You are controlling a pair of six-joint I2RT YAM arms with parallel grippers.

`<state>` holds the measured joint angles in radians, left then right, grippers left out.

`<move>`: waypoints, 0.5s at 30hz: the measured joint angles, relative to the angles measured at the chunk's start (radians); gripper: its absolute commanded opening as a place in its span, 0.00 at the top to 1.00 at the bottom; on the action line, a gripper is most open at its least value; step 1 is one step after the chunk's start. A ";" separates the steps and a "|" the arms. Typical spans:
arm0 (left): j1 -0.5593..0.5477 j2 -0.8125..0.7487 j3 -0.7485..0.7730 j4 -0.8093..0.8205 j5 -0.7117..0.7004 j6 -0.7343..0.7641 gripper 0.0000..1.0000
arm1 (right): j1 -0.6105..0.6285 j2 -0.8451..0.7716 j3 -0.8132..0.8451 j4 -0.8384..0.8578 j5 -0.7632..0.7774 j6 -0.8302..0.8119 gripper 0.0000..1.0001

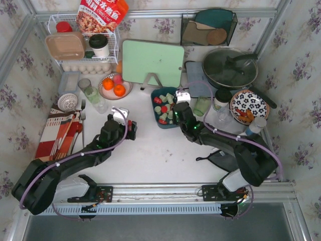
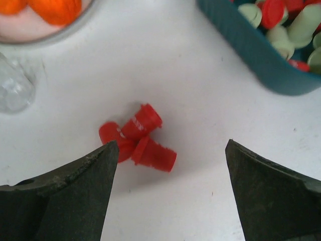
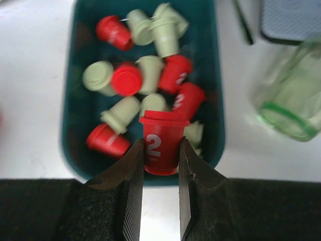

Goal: Mix the coffee capsules in the storage basket

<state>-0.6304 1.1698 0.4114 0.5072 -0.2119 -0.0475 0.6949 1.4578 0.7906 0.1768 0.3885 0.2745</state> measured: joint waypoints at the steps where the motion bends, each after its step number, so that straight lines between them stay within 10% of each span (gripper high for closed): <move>1: 0.009 0.009 0.003 -0.029 0.001 -0.016 0.11 | -0.010 0.027 0.010 0.012 0.034 -0.023 0.96; 8: 0.055 0.110 0.105 -0.174 0.007 -0.089 0.12 | -0.036 0.190 0.100 0.097 0.146 -0.146 0.89; 15: 0.082 0.201 0.162 -0.269 0.008 -0.127 0.12 | -0.043 0.312 0.211 0.100 0.136 -0.178 0.51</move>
<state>-0.5480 1.3712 0.5735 0.2379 -0.2043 -0.1741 0.6518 1.7702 1.0012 0.2771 0.5243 0.0967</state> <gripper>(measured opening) 0.879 0.342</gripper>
